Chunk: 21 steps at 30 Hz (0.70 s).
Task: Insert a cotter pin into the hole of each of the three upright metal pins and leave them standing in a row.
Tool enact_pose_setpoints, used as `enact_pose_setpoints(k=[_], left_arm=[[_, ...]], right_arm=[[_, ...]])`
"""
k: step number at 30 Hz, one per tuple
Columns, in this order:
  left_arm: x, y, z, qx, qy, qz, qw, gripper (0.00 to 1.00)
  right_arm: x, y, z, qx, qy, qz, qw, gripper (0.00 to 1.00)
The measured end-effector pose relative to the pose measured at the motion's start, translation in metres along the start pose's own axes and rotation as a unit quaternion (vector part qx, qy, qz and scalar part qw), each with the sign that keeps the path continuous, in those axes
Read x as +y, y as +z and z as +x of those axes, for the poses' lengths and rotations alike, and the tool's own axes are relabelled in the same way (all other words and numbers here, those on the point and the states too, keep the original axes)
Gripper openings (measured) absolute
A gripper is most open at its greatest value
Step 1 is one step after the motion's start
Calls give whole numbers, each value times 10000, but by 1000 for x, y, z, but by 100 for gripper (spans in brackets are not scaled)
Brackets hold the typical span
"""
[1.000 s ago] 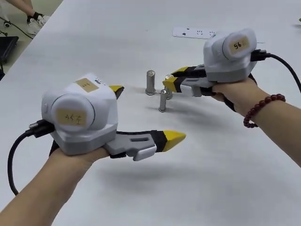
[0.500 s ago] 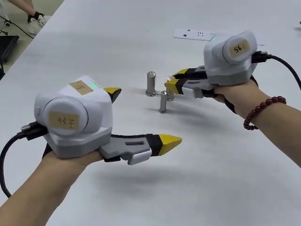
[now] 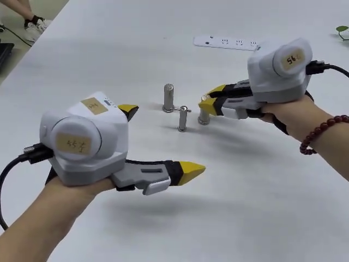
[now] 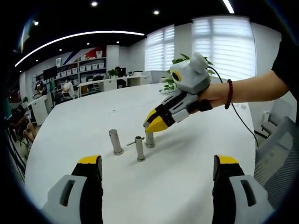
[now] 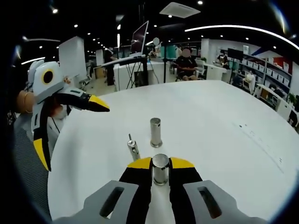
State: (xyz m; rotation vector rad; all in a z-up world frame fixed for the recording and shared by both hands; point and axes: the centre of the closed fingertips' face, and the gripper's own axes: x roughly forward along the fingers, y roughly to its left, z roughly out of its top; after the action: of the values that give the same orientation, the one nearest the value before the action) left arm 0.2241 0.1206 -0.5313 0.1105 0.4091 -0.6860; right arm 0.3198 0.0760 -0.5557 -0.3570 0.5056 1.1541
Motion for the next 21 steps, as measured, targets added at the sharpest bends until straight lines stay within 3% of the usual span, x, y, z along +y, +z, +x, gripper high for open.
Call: enact_pose_setpoints(k=[21], left_arm=[[-5, 5, -1, -90, -92, 45, 9999, 99]], right_arm=[[50, -10, -25, 75, 722, -288, 9969, 7]])
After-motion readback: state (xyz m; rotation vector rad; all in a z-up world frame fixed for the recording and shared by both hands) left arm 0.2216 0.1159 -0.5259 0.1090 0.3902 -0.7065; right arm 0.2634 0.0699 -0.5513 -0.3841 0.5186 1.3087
